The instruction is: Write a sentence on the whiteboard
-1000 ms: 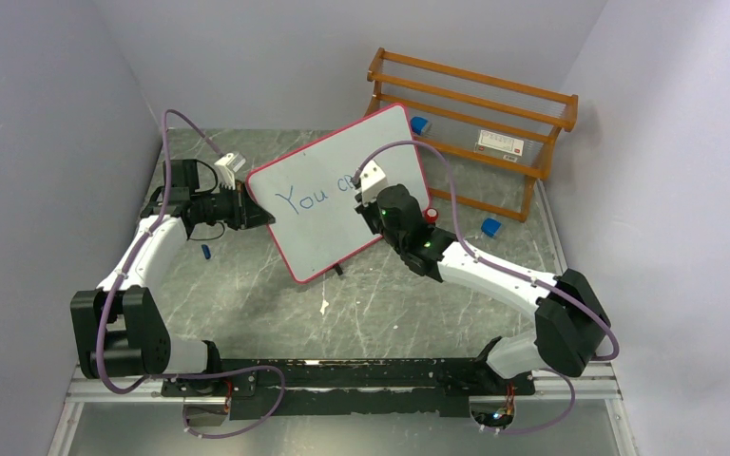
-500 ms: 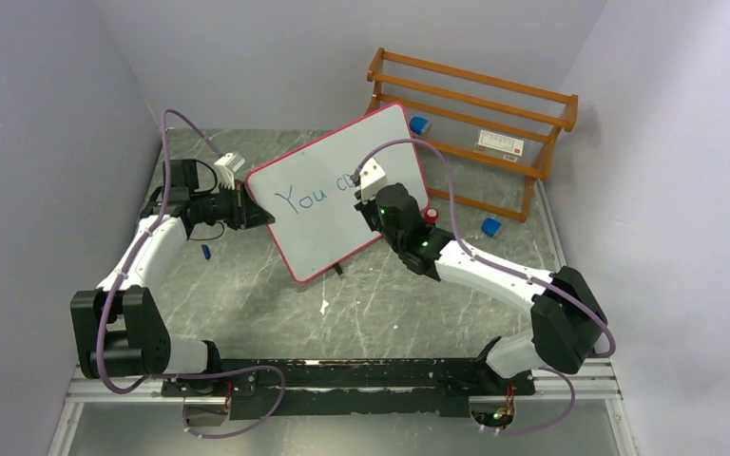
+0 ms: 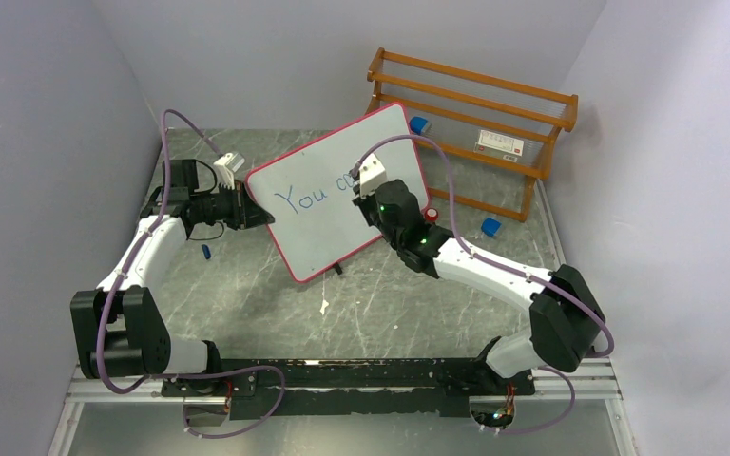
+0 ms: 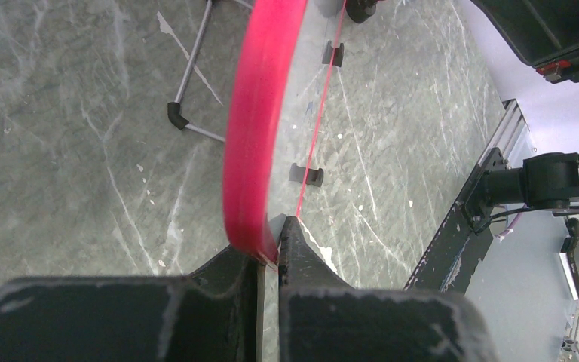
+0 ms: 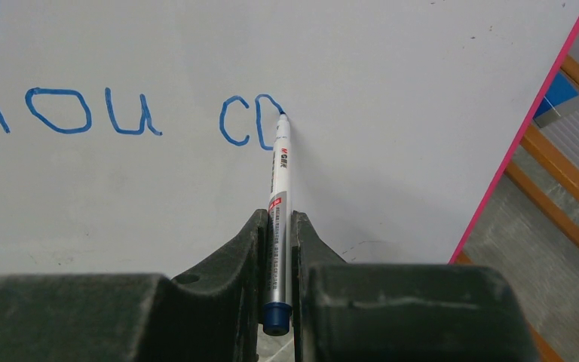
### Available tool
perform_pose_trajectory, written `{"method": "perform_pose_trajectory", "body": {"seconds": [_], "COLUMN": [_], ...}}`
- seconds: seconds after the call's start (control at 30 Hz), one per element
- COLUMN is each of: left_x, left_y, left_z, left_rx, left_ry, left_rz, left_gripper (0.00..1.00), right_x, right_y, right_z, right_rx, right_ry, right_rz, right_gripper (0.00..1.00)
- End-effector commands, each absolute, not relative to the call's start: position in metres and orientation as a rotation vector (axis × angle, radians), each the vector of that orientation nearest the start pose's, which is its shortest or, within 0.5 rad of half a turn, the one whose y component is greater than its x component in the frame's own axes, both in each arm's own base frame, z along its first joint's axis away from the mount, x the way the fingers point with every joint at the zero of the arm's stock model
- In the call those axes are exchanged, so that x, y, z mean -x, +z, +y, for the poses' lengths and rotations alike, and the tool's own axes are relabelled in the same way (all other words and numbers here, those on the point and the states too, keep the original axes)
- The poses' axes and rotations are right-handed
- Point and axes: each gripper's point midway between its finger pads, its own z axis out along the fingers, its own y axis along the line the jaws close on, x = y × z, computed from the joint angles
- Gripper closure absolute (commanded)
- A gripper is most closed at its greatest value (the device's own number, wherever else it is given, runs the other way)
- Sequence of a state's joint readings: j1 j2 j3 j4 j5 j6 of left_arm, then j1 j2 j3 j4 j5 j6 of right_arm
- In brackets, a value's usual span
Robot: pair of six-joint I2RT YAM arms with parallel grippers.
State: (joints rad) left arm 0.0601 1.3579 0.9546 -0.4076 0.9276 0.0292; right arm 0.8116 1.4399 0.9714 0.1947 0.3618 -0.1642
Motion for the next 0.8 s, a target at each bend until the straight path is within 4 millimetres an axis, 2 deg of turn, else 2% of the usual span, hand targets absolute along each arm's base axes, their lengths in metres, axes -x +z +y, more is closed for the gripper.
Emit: {"method": "perform_pose_trajectory", "body": {"seconds": [0.0, 0.5, 0.77], "left_x": [-0.334, -0.334, -0.334], "left_y": [0.152, 0.152, 0.150], "left_z": [-0.093, -0.092, -0.092], "left_rx": [-0.390, -0.387, -0.383], "left_ry": [-0.813, -0.805, -0.804], "left_rz": [2.185, 2.188, 2.194], "left_gripper": [0.95, 0.95, 0.95], "right_x": [-0.365, -0.353, -0.349], "right_y": [0.232, 0.203, 0.195], "right_z": [0.284, 0.271, 0.264], "right_rx": [0.602, 0.624, 0.621], "right_ry": [0.138, 0.117, 0.101], "right_rz": [1.673, 1.744, 1.764], "right_gripper": [1.00, 1.00, 1.00]}}
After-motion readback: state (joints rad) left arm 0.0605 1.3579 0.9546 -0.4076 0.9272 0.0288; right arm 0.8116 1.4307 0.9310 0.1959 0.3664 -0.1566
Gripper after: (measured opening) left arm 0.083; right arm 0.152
